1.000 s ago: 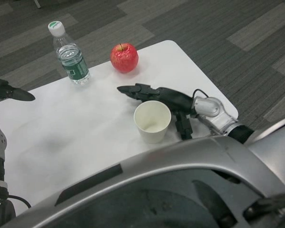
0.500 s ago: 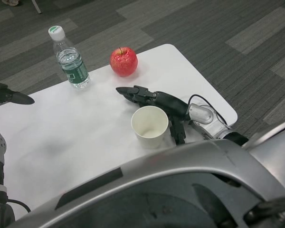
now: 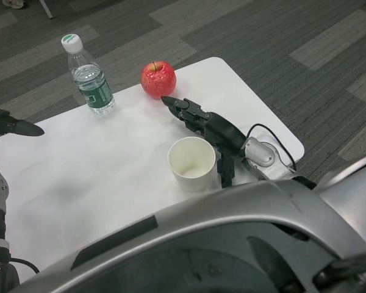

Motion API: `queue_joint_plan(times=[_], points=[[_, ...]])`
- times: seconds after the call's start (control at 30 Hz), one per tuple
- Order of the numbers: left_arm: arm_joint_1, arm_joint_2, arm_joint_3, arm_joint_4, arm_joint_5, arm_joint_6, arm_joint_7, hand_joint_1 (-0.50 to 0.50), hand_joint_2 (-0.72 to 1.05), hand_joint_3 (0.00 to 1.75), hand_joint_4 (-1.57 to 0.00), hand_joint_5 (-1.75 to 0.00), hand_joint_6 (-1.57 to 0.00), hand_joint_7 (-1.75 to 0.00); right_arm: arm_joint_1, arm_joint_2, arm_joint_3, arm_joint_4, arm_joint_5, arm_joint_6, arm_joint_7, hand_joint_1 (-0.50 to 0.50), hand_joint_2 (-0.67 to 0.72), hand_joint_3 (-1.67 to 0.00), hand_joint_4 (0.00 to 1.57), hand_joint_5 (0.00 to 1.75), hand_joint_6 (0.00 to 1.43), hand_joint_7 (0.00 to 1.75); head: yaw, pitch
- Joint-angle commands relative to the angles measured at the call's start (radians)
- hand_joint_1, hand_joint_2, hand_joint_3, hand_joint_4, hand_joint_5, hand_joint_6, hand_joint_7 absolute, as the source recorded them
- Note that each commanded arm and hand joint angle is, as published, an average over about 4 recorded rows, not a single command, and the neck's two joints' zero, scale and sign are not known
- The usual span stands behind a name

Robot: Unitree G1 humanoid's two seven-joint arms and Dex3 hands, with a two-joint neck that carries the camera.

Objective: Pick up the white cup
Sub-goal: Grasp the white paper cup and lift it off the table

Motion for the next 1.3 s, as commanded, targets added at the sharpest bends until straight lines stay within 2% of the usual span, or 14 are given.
queue_joint_plan(times=[0.03,0.1,0.27,0.4,0.5,0.53,0.63,0.73,0.83,0.93,1.1,1.2,1.3], points=[[0.010,-0.001,0.005,0.019,-0.013,-0.009,-0.004,-0.37,-0.55,0.09,0.00,-0.21,0.00,-0.42,0.016,0.021,0.020,0.024,-0.013,-0.001,-0.012,-0.42,0.44,-0.38,0.00,0.00,0.00,0.07,0.001,-0.001],[0.010,-0.001,0.004,0.024,-0.013,-0.010,-0.004,-0.37,-0.55,0.09,0.00,-0.21,0.00,-0.42,0.018,0.023,0.030,0.027,-0.014,0.000,-0.012,-0.42,0.38,-0.50,0.00,0.00,0.00,0.07,0.000,-0.002],[0.010,-0.001,0.002,0.029,-0.013,-0.010,-0.004,-0.37,-0.55,0.09,0.00,-0.21,0.00,-0.42,0.023,0.019,0.075,0.044,-0.015,0.002,-0.012,-0.42,0.28,-0.67,0.00,0.00,0.00,0.07,0.004,-0.004],[0.010,-0.003,0.002,0.030,-0.013,-0.011,-0.004,-0.37,-0.55,0.09,0.00,-0.21,0.00,-0.42,0.027,0.026,0.098,0.057,-0.016,0.003,-0.012,-0.42,0.27,-0.73,0.00,0.00,0.00,0.09,0.004,-0.004],[0.010,-0.004,0.002,0.030,-0.013,-0.012,-0.004,-0.37,-0.55,0.09,0.00,-0.21,0.00,-0.42,0.027,0.032,0.114,0.062,-0.017,0.002,-0.012,-0.41,0.20,-0.95,0.00,0.10,0.00,0.14,0.004,-0.004],[0.010,-0.004,0.002,0.030,-0.013,-0.012,-0.005,-0.37,-0.55,0.09,0.00,-0.21,0.00,-0.42,0.027,0.035,0.118,0.067,-0.018,0.001,-0.014,-0.40,0.19,-1.07,0.00,0.17,0.00,0.14,0.004,-0.005],[0.010,-0.004,0.001,0.030,-0.013,-0.016,-0.005,-0.37,-0.55,0.09,0.00,-0.21,0.00,-0.42,0.025,0.052,0.119,0.100,-0.018,-0.018,-0.038,-0.36,0.11,-1.29,0.00,0.39,0.00,0.16,0.007,-0.004],[0.013,-0.005,0.002,0.030,-0.016,-0.025,-0.005,-0.37,-0.55,0.09,0.00,-0.21,0.00,-0.42,0.022,0.071,0.116,0.154,-0.016,-0.072,-0.091,-0.33,0.01,-1.37,0.00,0.68,0.00,0.28,0.011,-0.002],[0.021,-0.005,0.001,0.030,-0.021,-0.028,-0.004,-0.37,-0.55,0.09,0.00,-0.21,0.00,-0.42,0.020,0.086,0.115,0.192,-0.013,-0.117,-0.133,-0.33,-0.03,-1.43,0.00,0.82,0.00,0.38,0.016,0.000],[0.027,-0.005,0.003,0.028,-0.021,-0.029,-0.004,-0.37,-0.55,0.09,0.00,-0.21,0.00,-0.42,0.018,0.092,0.120,0.205,-0.012,-0.122,-0.142,-0.34,-0.07,-1.49,0.00,0.97,0.00,0.54,0.015,-0.002],[0.031,-0.005,0.006,0.027,-0.021,-0.031,-0.004,-0.37,-0.55,0.09,0.00,-0.21,0.00,-0.42,0.008,0.093,0.127,0.229,-0.012,-0.122,-0.143,-0.33,-0.16,-1.53,0.00,1.26,0.00,1.06,0.021,-0.002],[0.033,-0.005,0.005,0.027,-0.021,-0.034,-0.004,-0.37,-0.55,0.09,0.00,-0.21,0.00,-0.42,0.005,0.092,0.136,0.236,-0.012,-0.122,-0.142,-0.33,-0.16,-1.59,0.00,1.26,0.00,1.19,0.024,-0.003],[0.037,-0.005,0.006,0.027,-0.023,-0.034,-0.004,-0.37,-0.55,0.09,0.00,-0.21,0.00,-0.42,0.000,0.084,0.150,0.238,-0.011,-0.122,-0.141,-0.33,-0.18,-1.57,0.00,1.28,0.00,1.36,0.028,-0.004]])
